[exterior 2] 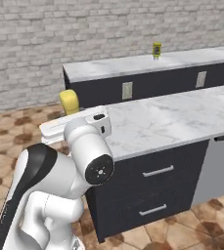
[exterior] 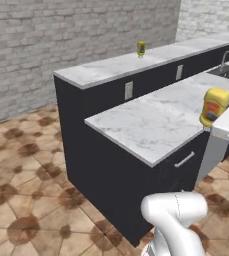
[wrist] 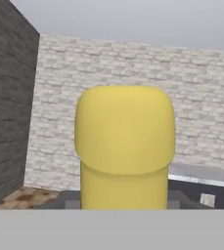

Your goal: The dining table condiment station is running low on mustard. Refill the condiment station by opening the cabinet and taking the mustard from the cabinet and placing it on the dining table.

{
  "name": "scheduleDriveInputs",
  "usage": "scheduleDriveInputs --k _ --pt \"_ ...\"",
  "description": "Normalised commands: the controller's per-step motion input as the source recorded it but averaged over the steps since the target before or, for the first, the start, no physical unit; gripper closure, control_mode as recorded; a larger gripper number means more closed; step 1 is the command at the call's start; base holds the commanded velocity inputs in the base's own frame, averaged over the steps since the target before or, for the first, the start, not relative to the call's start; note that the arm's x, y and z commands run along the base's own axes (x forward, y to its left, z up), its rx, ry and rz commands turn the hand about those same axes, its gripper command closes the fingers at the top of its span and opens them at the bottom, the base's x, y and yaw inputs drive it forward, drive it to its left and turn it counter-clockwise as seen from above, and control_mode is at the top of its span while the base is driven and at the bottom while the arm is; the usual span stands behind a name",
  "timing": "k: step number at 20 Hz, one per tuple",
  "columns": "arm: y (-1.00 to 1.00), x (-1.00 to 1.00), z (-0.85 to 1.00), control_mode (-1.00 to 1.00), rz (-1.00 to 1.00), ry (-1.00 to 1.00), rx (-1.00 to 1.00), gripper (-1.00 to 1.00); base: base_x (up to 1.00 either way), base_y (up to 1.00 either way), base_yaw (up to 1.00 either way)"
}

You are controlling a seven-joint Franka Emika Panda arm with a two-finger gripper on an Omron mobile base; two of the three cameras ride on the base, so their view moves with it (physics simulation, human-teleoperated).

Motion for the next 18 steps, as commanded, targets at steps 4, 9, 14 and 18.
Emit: scheduleDriveInputs --k 4,9,14,18 --pt "0.0 0.0 0.0 1.0 0.0 0.0 0.0 1.0 0.9 1.0 0.0" --pt "0.0 0.0 0.0 1.0 0.0 0.0 0.0 1.0 1.0 1.0 0.0" --pt "0.0 0.0 0.0 1.0 0.0 0.0 0.0 1.0 0.99 1.0 -0.04" --pt "0.0 0.0 0.0 1.0 0.0 0.0 0.0 1.0 0.88 1.0 -0.15"
